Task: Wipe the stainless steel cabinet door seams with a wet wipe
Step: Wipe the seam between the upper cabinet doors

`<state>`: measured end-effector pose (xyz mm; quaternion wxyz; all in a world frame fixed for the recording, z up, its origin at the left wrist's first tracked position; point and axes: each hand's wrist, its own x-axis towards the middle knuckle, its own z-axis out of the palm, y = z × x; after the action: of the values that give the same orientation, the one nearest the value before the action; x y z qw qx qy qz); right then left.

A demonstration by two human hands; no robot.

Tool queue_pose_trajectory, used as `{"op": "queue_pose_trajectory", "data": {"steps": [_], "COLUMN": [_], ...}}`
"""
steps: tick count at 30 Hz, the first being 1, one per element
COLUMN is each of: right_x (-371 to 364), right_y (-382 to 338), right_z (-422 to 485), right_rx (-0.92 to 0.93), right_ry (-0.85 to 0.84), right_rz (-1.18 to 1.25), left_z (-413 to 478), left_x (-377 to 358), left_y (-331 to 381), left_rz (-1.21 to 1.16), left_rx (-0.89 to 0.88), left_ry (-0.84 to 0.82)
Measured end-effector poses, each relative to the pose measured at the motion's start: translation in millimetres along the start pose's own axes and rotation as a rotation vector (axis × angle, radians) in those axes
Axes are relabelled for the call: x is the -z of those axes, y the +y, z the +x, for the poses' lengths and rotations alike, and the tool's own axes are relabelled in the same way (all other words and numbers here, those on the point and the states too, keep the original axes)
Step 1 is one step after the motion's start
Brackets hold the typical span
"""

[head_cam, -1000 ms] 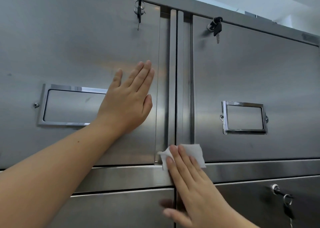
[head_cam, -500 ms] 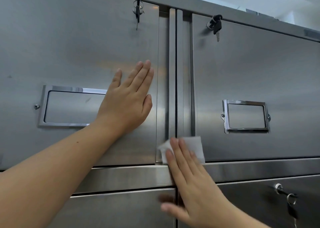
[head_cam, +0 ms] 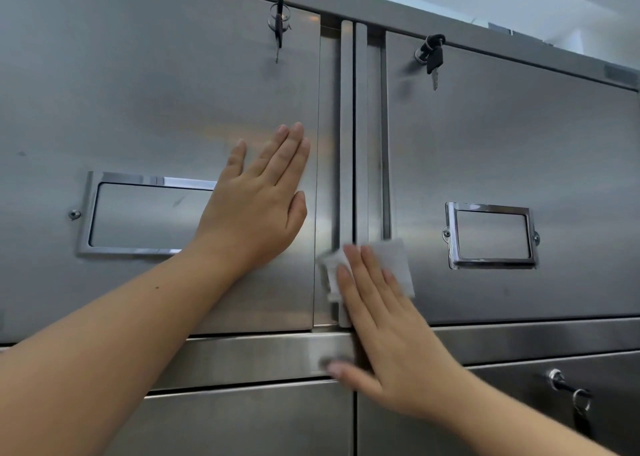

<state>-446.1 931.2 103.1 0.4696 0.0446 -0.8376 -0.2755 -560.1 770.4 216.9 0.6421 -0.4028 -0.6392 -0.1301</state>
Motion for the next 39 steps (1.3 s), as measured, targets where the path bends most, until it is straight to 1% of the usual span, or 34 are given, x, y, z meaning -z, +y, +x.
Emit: {"op": "queue_pose_trajectory", "data": {"steps": [3, 5, 7, 10, 13, 25, 31, 39], "right_x": [-4.6, -0.6, 6.0, 15.0, 24.0, 51.3, 63.2, 82.6], "right_y": [-6.3, -0.5, 6.4, 16.7, 28.2, 70.7, 88.1, 106.5], "right_z": [-25.3, -18.1, 1.2, 37.2, 69.5, 143.5, 182.1, 219.0], "right_rx": [0.082, 0.093, 0.051, -0.052, -0.119, -0.166, -0.226, -0.275], "right_ry": [-0.039, -0.035, -0.009, 0.014, 0.077, 0.123, 0.194, 0.17], "right_rz": [-0.104, -0.133, -0.1, 0.013, 0.07, -0.023, -0.051, -0.027], "left_z": [-0.2, 0.0, 0.1, 0.9, 1.4, 2.2, 2.4, 2.8], "left_x": [-1.0, -1.6, -1.1, -0.8, -1.0, -1.6, -2.7, -4.5], "left_y": [-1.0, -1.4, -0.6, 0.4, 0.1, 0.5, -0.2, -0.2], "left_rz": [0.001, 0.002, 0.0, -0.009, -0.011, 0.045, 0.076, 0.091], "left_rx": [0.004, 0.004, 0.002, 0.002, -0.002, -0.022, -0.033, -0.028], "left_ry": [-0.003, -0.003, 0.002, 0.018, 0.045, 0.104, 0.124, 0.137]}}
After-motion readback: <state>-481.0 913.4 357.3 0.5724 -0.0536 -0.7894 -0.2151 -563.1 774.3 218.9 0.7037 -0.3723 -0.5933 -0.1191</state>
